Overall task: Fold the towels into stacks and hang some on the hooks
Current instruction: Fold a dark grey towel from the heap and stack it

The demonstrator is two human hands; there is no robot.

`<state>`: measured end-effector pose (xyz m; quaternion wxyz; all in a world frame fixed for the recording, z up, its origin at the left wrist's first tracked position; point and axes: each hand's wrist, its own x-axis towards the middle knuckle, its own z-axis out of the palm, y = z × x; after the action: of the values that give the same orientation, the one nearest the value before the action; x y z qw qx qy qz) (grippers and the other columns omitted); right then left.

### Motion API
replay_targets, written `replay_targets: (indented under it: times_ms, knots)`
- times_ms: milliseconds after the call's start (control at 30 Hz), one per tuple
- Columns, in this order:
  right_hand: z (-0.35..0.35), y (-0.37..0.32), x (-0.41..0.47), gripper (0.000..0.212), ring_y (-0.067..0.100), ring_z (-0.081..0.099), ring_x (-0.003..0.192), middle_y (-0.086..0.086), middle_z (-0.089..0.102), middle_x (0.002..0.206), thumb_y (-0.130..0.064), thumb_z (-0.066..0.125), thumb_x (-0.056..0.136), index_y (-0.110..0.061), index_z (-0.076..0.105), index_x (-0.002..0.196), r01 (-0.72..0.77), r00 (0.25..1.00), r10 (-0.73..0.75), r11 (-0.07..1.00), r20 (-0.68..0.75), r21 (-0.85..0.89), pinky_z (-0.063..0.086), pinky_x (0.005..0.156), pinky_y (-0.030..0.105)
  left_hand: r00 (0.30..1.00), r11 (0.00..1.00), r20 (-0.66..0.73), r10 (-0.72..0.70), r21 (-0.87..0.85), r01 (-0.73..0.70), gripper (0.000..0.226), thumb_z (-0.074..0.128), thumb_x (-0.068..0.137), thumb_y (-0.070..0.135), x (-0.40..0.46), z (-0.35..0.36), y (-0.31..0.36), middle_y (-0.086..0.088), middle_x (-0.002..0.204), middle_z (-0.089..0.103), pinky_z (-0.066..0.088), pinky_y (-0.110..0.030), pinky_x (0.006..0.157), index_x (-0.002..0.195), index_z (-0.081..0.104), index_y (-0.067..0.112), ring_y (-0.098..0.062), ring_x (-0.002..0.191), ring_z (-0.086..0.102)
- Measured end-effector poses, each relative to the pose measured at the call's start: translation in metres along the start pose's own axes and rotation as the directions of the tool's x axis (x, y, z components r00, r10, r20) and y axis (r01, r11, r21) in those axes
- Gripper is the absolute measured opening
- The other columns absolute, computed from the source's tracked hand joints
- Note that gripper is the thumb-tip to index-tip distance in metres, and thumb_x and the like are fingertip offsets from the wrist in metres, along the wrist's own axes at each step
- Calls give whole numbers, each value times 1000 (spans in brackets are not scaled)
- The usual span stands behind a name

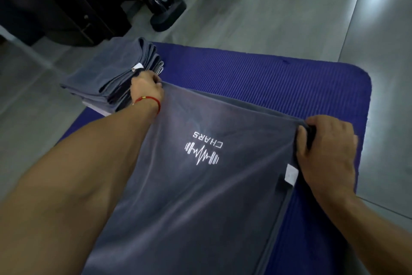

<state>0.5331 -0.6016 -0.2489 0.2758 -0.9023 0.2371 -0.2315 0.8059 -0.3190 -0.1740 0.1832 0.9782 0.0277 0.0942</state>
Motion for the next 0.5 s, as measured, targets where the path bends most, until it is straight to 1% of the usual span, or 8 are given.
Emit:
replay_targets:
  times_ms: [67,167,233,367,433,500]
  knots:
    - [-1,0,0,15,33,51,99,13,62,103,-20,59,100,-9,60,109,4,1000,-4,1000,2,-15,40,88,50,998,1000,61,-14,10,14,16,63,91,8,4,10,1,-18,107,73,49,-33,96,101,75,10,-34,108,66]
    - [1,1,0,27,36,50,106,17,61,113,-22,59,100,-6,61,122,12,1000,-12,996,10,-93,41,90,53,989,1000,150,-13,6,13,17,60,91,5,7,21,3,-17,110,72,45,-28,99,100,75,7,-31,115,63]
    - [2,1,0,32,37,48,107,19,60,114,-23,60,100,-4,62,126,-1,1000,2,993,4,-120,42,89,54,980,1000,198,-3,17,0,18,60,90,3,9,22,4,-16,112,72,42,-25,101,100,75,5,-30,119,61]
    - [4,1,0,33,38,44,105,21,55,109,-18,61,99,-3,62,128,-1,999,5,992,35,-129,40,85,52,967,999,253,45,-3,-46,15,62,84,5,11,6,0,-8,99,74,45,-21,83,92,74,10,-25,97,67]
    - [2,-1,0,35,40,43,106,21,52,110,-18,61,100,-4,60,132,-2,998,8,994,56,-111,38,85,49,969,996,234,84,-43,-76,13,63,83,6,8,-10,-3,-4,94,73,44,-20,79,89,72,13,-19,90,66]
    - [0,-2,1,37,41,42,109,20,50,113,-20,59,101,-6,58,135,-25,996,34,995,85,-97,36,82,44,970,987,198,143,-103,-124,12,64,85,6,0,-29,-4,1,91,70,45,-20,77,87,69,17,-14,86,63]
